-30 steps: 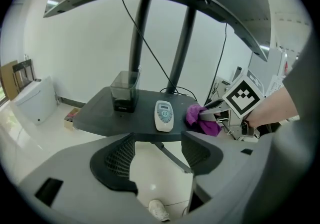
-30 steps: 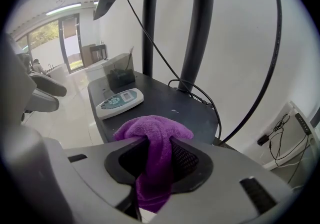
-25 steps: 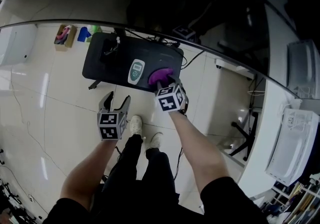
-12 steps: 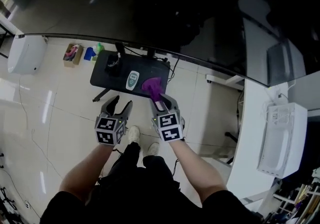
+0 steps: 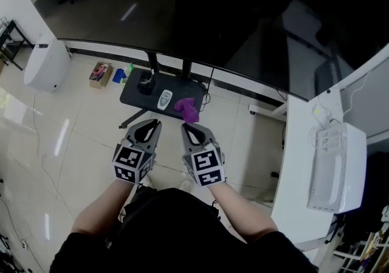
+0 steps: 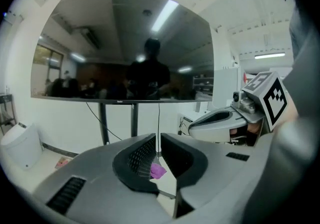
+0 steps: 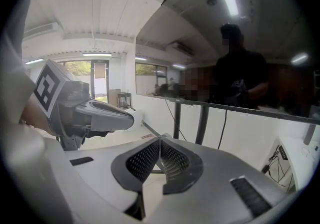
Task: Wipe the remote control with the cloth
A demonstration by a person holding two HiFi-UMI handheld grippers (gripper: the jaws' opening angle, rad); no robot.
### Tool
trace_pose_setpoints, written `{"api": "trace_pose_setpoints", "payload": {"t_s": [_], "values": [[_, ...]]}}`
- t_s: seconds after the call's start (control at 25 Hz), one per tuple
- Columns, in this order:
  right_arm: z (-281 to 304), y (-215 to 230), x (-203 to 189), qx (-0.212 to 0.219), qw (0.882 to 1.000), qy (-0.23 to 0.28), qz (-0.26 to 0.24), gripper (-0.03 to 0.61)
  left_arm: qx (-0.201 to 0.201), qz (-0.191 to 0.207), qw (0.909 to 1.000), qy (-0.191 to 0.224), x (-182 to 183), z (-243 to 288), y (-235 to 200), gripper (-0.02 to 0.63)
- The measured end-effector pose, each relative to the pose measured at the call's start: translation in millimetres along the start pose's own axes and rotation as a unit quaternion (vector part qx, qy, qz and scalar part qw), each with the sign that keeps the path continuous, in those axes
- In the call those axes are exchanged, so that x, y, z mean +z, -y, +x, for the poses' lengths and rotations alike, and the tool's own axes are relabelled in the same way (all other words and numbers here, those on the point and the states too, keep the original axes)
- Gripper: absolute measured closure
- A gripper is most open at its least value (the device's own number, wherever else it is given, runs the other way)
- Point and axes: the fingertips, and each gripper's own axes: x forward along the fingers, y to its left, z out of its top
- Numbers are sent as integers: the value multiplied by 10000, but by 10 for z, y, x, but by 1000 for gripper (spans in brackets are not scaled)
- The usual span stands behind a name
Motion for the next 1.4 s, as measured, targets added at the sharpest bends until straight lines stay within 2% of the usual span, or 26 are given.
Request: {"api": "trace_pose_setpoints", "payload": {"t_s": [0.12,0.48,0.88,1.4], "values": [[-82,-121,107,-6,9999,84,-123,561,-136,148,9998,54,102,-130,83,612],[-113,-431,316,-272,9992,288,-114,563,-537,587,9968,50,113,-428,39,612],[-117,-678,421,-329,9987,308,-257,563,-666,623,9957,159,155,-536,45,612],[-197,-661,393,-387,9984,268,-325,563,-656,589,9958,248,189,-576,123,612]]}}
